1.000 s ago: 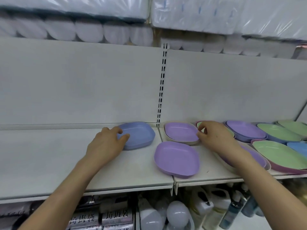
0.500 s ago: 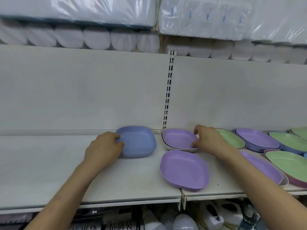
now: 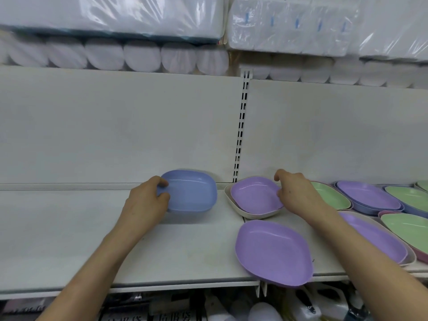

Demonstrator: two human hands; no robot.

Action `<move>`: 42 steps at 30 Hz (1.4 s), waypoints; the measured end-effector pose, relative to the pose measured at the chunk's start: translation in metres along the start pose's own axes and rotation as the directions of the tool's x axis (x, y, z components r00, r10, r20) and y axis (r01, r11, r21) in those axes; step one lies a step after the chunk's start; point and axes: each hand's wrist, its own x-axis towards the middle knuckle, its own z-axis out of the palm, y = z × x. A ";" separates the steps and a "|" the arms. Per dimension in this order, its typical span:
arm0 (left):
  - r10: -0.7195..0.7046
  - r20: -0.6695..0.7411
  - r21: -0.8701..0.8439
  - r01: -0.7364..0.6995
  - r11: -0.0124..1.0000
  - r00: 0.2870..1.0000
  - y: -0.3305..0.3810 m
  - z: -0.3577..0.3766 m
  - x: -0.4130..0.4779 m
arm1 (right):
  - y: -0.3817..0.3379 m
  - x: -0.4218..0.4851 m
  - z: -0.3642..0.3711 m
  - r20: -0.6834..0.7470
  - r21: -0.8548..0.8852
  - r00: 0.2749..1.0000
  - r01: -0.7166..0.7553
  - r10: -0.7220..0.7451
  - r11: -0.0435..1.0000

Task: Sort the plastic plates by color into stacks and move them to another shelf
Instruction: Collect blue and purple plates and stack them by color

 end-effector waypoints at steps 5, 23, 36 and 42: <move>-0.007 0.017 -0.050 0.008 0.999 1.000 0.004 -0.001 -0.004 | 0.002 -0.002 -0.008 -0.075 -0.021 0.997 -0.013 0.011 1.000; -0.070 -0.128 -0.119 0.055 0.991 0.989 -0.019 -0.060 -0.055 | -0.066 -0.051 -0.042 -0.043 0.652 0.998 0.070 -0.055 0.755; -0.215 -0.295 -0.079 0.201 0.976 0.931 -0.098 -0.179 -0.149 | -0.216 -0.115 -0.027 0.021 0.744 0.931 0.229 -0.364 0.628; -0.251 -0.355 -0.063 0.245 0.967 0.901 -0.155 -0.255 -0.187 | -0.313 -0.148 -0.023 0.023 0.771 0.886 0.279 -0.463 0.572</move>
